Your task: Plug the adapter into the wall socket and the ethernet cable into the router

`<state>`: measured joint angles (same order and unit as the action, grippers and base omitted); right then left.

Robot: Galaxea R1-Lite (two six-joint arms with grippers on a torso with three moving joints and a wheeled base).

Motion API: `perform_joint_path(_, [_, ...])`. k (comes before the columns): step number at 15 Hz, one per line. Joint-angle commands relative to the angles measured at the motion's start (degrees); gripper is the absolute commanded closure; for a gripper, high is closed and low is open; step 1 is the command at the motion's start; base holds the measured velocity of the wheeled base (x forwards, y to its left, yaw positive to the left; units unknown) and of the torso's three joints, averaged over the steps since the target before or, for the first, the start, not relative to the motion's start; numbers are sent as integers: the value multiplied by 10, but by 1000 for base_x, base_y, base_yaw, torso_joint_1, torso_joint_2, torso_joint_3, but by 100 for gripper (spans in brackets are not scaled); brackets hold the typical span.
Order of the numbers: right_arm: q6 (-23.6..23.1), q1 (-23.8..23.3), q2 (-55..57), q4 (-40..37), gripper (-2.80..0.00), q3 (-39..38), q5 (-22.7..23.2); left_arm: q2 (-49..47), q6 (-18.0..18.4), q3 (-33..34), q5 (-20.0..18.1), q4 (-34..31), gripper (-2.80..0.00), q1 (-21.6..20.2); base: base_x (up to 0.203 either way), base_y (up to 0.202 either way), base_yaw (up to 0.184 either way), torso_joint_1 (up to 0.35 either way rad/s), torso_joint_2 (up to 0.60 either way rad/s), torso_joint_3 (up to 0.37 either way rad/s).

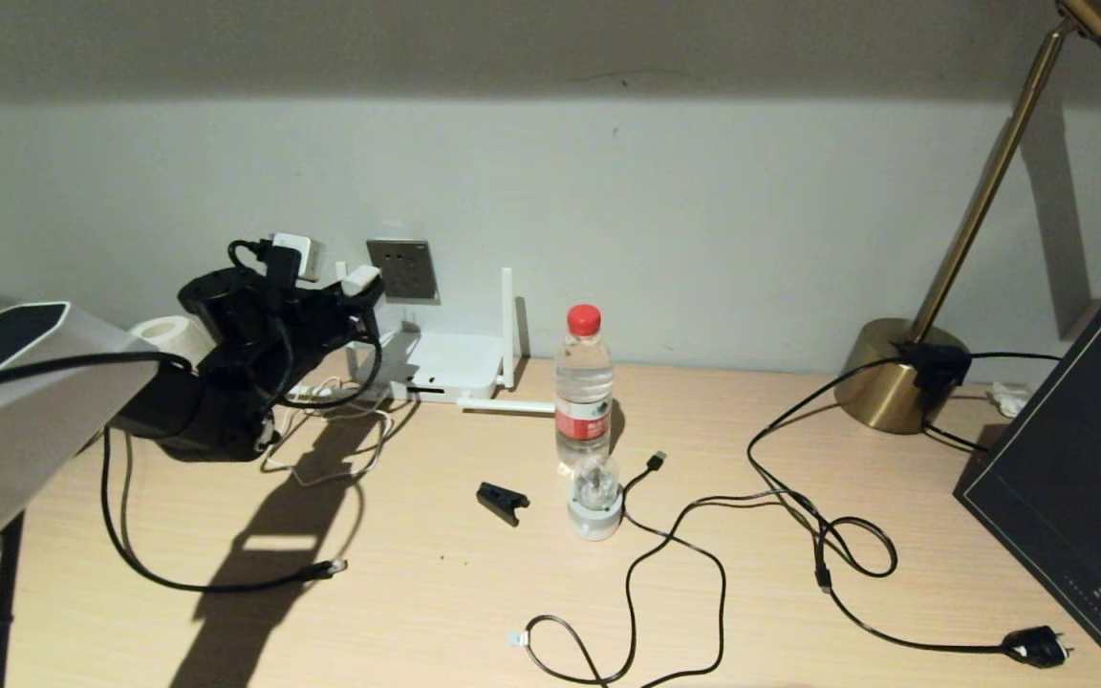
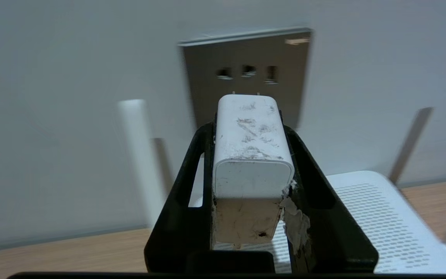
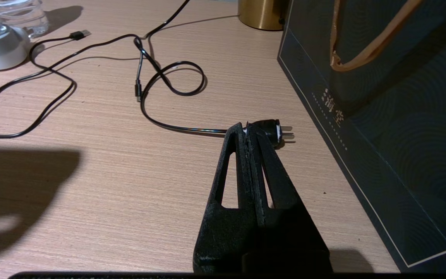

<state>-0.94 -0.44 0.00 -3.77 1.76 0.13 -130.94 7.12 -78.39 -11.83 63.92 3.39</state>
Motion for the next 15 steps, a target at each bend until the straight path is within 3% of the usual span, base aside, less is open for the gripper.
perform_joint_path(1, [0,0,0,0,0,0,0,-27,-8,-11,1,7,0,15,0,0,0,0,0,0])
perform_joint_path(7, [0,0,0,0,0,0,0,-54,-10,-59,35,13,0,30,0,0,0,0,0,0])
perform_joint_path(15, [0,0,0,0,0,0,0,-63,-22,-96,50,14,0,30,0,0,0,0,0,0])
